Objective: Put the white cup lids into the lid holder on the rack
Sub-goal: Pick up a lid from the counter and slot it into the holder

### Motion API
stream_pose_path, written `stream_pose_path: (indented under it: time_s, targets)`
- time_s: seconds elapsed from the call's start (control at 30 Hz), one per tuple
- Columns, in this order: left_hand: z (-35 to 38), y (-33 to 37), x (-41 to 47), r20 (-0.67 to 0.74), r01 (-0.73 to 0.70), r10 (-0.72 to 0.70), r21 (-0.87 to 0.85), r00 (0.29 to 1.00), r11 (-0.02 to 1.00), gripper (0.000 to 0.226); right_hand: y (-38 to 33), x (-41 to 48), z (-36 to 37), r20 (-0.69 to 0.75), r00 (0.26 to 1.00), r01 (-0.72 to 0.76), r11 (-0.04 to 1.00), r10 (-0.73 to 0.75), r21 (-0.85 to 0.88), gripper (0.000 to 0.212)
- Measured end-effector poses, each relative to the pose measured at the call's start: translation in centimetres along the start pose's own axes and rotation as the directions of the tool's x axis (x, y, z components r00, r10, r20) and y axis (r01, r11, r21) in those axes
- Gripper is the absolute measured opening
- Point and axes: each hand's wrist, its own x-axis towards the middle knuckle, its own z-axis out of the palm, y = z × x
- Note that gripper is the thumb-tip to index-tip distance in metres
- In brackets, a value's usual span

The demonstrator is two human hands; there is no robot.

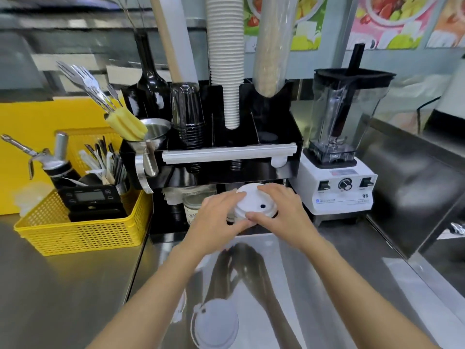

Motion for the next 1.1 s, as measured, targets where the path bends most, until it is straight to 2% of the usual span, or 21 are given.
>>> stream_pose_path:
  time_s: [0.13,0.27,0.63,0.9,1.1]
  targets:
    - [-3.9,2.5,3.6,-0.069,-0.099,0.099,0.01,0.993,0.995,0.061,-1.9,2.9,-4.0,-0.09,0.994,0.069,0.998,-0.068,0.003,0.059]
    - [-6.9,4.8,6.6,-0.075,-0.157,0.159,0.034,0.984,0.987,0.059,-3.5,5.5,-7.2,-0.152,0.982,0.115,0.993,-0.117,-0.019,0.056]
    - [-9.2,7.4,13.8,-0.121,-0.239,0.254,0.131,0.959,0.962,0.056,-3.4,11.3,-12.0,-0.199,0.973,0.093,0.986,-0.12,-0.139,0.057]
    - [-6.5,5.5,17.5,-0.037,-0.196,0.204,0.156,0.978,0.968,0.055,-0.6,14.3,-11.1,-0.134,0.988,0.047,0.976,-0.077,-0.211,0.053]
    - [-4.2,3.9,20.1,0.145,-0.209,0.178,0.235,0.973,0.949,0.056,2.1,16.6,-9.8,-0.013,0.999,-0.051,0.949,0.049,-0.311,0.059]
